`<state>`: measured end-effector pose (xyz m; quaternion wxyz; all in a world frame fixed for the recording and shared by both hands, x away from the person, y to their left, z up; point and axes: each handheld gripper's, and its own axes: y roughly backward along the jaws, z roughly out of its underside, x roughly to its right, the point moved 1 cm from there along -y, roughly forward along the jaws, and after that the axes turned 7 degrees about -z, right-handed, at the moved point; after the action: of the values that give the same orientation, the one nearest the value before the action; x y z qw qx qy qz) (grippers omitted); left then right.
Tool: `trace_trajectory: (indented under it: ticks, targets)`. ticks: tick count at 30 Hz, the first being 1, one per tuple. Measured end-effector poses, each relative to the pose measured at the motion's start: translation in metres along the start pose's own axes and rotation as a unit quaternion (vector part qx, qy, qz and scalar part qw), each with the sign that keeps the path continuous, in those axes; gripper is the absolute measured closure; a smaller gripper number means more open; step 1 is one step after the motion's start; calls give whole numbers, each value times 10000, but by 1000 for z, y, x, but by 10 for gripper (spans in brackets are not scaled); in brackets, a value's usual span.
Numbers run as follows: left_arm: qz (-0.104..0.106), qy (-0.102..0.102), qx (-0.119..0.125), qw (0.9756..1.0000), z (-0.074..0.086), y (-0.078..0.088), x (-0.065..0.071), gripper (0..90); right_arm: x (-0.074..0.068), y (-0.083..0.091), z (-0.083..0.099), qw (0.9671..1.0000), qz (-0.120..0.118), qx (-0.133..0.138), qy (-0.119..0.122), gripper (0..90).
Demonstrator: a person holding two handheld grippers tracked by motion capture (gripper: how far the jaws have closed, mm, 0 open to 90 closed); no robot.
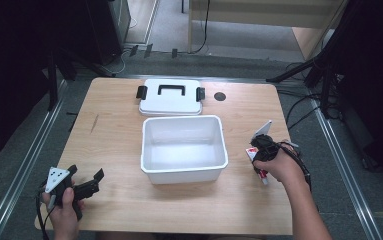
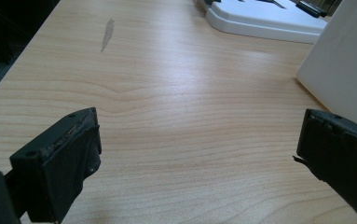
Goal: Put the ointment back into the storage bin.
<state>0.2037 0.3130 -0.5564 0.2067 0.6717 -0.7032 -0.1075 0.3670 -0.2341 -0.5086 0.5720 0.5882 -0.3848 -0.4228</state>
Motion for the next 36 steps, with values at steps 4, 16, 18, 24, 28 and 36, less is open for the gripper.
trace_trajectory:
  ticks: [4, 16, 18, 24, 28, 36]
  targets:
    - [2, 6, -3, 10000, 0, 0, 0, 1, -2, -5, -2, 10000, 39, -37, -14, 679]
    - [10, 7, -29, 10000, 0, 0, 0, 1, -5, 9, -5, 9998, 43, 147, 109, 717]
    - [5, 3, -35, 10000, 0, 0, 0, 1, -7, 15, -6, 9997, 33, 169, 154, 717]
    - [13, 7, -36, 10000, 0, 0, 0, 1, -17, 39, -8, 9993, -48, 288, 255, 717]
    - [18, 9, -40, 10000, 0, 0, 0, 1, -26, 57, -12, 9986, -70, 372, 359, 717]
    - [17, -1, -48, 10000, 0, -1, 0, 1, -51, 93, -20, 9966, -98, 501, 654, 717]
